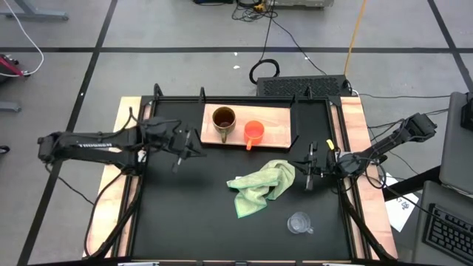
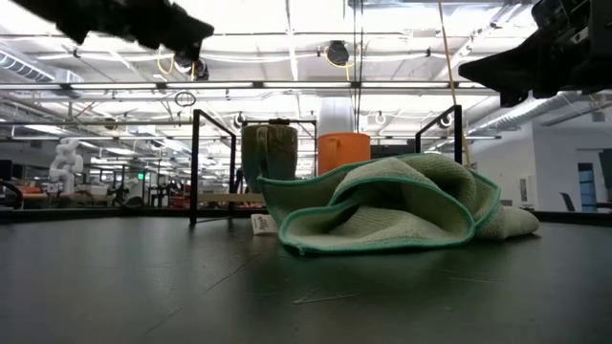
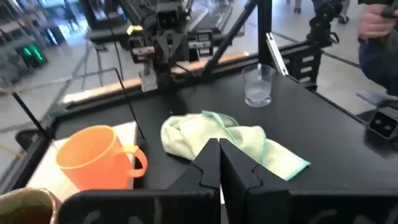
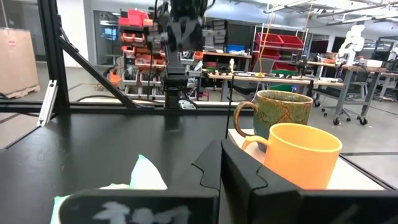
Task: Stack small to large cups/mugs on shelf
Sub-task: Put the transparent mug on the shelf
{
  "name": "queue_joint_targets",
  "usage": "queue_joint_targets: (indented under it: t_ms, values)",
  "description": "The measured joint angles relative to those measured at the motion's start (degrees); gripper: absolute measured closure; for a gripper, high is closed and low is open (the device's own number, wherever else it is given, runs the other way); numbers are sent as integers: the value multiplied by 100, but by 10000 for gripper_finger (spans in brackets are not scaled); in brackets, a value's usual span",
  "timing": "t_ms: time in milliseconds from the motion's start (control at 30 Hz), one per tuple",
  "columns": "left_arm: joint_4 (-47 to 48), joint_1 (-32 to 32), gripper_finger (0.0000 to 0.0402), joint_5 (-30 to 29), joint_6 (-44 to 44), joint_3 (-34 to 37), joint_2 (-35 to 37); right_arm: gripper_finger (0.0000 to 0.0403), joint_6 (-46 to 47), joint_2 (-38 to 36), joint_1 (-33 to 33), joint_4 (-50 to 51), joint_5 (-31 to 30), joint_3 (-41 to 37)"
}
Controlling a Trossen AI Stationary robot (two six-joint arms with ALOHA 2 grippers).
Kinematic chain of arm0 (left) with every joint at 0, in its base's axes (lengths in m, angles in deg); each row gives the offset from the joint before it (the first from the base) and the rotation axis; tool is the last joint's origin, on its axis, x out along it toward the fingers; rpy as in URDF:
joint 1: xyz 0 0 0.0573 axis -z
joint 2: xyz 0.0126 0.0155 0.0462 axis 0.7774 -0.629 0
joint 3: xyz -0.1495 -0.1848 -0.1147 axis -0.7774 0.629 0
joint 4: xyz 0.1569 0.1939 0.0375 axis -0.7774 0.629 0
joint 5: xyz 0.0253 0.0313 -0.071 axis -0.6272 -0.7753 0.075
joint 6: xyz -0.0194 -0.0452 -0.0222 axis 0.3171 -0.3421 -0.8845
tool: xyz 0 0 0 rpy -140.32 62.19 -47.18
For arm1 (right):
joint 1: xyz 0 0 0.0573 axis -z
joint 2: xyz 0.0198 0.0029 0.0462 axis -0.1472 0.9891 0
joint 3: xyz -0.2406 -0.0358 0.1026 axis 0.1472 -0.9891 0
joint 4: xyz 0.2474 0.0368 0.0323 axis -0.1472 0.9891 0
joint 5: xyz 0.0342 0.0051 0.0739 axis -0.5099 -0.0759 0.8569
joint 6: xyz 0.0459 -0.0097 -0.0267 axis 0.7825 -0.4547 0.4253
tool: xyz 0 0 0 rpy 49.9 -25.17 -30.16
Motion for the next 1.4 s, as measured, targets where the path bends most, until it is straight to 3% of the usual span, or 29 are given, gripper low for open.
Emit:
queue_joint_targets:
  t_ms: [300, 633, 1033, 1167, 1400]
  values:
    - [-1257, 96, 401, -28, -557, 1150, 486, 403, 0, -1, 0, -127, 0, 0]
    - [-1249, -22, 401, -78, -54, 1540, 713, 403, -4, 0, 0, -227, 2, 1]
    - [-1083, -71, 401, -56, -173, 1948, 2059, 403, -7, 1, 0, -227, 2, 1]
    - [-1071, 87, 401, -485, -210, 2348, 2619, 403, -6, 1, 0, -178, 17, 2]
    - [-1266, 154, 401, -578, -441, 2963, 3320, 403, -66, 1, 2, -116, 736, 2]
